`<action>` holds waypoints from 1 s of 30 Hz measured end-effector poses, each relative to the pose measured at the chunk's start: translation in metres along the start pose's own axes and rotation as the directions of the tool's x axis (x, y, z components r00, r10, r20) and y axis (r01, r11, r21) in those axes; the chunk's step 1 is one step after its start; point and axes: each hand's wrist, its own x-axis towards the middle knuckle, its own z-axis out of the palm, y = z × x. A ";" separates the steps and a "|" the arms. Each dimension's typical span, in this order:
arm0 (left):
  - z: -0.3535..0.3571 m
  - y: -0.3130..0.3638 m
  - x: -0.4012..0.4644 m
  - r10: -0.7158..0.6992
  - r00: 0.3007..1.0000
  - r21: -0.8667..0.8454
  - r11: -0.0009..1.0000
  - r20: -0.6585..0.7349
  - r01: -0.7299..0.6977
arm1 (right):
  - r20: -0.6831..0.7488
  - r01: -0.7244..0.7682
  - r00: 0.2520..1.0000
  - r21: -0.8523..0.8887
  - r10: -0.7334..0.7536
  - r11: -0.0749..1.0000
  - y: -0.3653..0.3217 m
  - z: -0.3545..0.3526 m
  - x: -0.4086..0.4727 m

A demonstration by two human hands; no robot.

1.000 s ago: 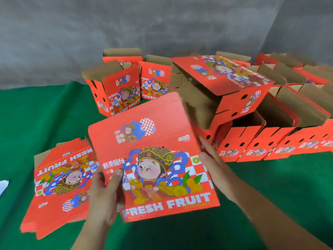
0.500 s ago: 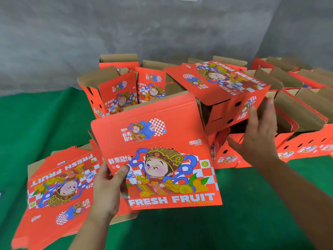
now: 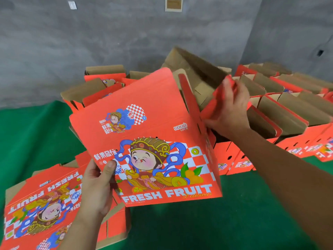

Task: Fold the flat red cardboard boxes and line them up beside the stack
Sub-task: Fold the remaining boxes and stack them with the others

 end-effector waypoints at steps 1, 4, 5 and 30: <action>-0.001 0.003 0.004 0.022 1.000 0.007 1.000 0.000 -0.022 | -0.001 -0.158 0.987 0.070 0.159 0.985 0.003 -0.008 0.010; -0.005 0.008 0.017 0.074 0.997 0.070 0.995 -0.014 -0.073 | -0.132 -0.528 0.820 0.199 0.556 0.826 0.021 -0.033 0.035; -0.006 0.009 0.020 0.086 0.996 0.080 0.993 -0.016 -0.084 | -0.185 -0.570 0.775 0.210 0.605 0.794 0.029 -0.040 0.041; 0.148 0.025 0.109 0.123 0.967 -0.084 0.991 0.223 -0.106 | 0.539 -0.598 0.801 0.714 0.261 0.363 0.009 -0.065 -0.010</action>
